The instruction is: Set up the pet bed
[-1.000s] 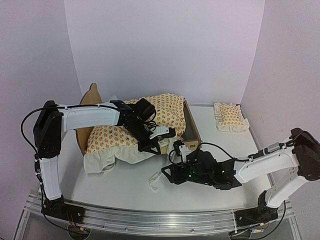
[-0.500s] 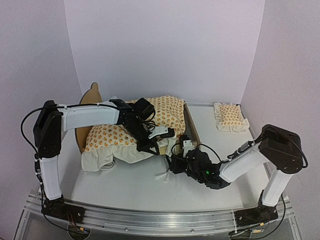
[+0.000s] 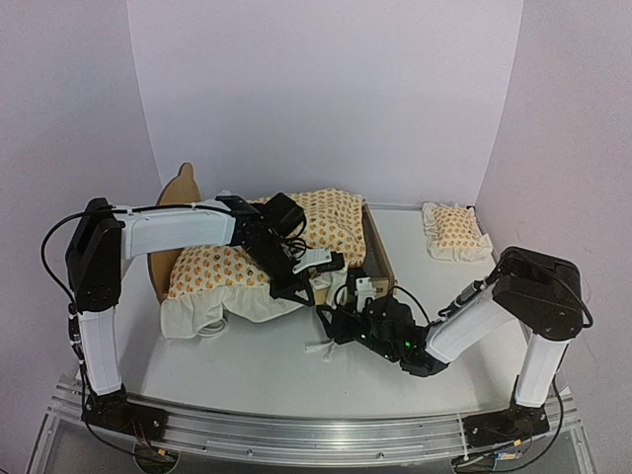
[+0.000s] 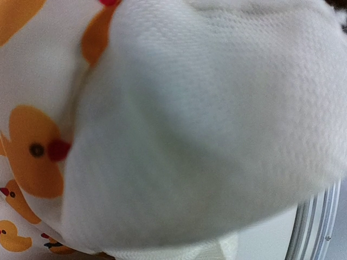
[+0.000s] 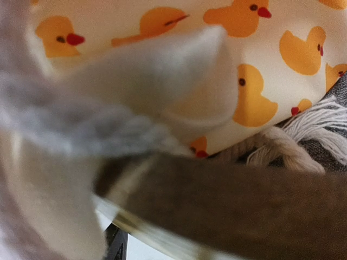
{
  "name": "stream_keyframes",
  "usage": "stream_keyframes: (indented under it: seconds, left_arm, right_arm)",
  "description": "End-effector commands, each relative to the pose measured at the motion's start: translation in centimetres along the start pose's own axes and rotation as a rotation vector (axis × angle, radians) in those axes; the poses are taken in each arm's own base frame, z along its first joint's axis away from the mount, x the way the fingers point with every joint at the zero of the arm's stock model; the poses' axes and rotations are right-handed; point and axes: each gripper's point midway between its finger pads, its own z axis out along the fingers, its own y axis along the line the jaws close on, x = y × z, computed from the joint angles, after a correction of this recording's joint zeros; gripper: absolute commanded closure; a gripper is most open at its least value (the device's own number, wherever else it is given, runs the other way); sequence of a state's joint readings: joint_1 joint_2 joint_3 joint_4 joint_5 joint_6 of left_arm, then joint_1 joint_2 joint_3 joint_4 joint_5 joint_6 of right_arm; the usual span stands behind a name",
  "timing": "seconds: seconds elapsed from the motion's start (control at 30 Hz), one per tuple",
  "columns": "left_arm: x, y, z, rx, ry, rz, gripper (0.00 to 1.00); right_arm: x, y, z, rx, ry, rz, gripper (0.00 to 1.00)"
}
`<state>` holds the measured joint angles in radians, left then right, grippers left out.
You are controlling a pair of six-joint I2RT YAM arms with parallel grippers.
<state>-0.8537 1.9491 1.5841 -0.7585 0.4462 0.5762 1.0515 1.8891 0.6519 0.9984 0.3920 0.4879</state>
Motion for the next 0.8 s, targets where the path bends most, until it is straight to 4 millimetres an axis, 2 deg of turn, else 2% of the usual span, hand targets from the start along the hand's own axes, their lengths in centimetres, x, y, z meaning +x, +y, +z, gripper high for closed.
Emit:
stream_keyframes:
  seconds: [0.0, 0.17, 0.37, 0.53, 0.67, 0.77]
  left_arm:
    - [-7.0, -0.4, -4.8, -0.015, -0.225, 0.086, 1.0]
    - [-7.1, -0.6, -4.8, -0.005, -0.23, 0.085, 1.0]
    - [-7.5, -0.5, -4.9, -0.005, -0.243, 0.088, 1.0]
    - [-7.4, -0.3, -5.0, -0.016, -0.241, 0.084, 1.0]
    - [-7.4, 2.1, -5.6, -0.096, -0.254, 0.042, 1.0]
    - [-7.0, 4.4, -6.2, -0.168, -0.257, 0.048, 1.0]
  right_arm:
    - [-1.3, -0.6, 1.3, 0.014, -0.056, 0.03, 0.51]
    - [-1.9, -1.2, 1.3, 0.02, -0.087, 0.045, 0.68]
    - [-1.7, -0.5, 2.7, -0.015, -0.084, 0.07, 0.76]
    - [-1.9, -0.6, 2.4, -0.018, -0.099, 0.093, 0.99]
    - [-1.1, -1.2, 1.0, -0.022, -0.063, 0.152, 1.0]
    - [1.1, -1.3, -0.3, 0.005, 0.056, 0.175, 1.0]
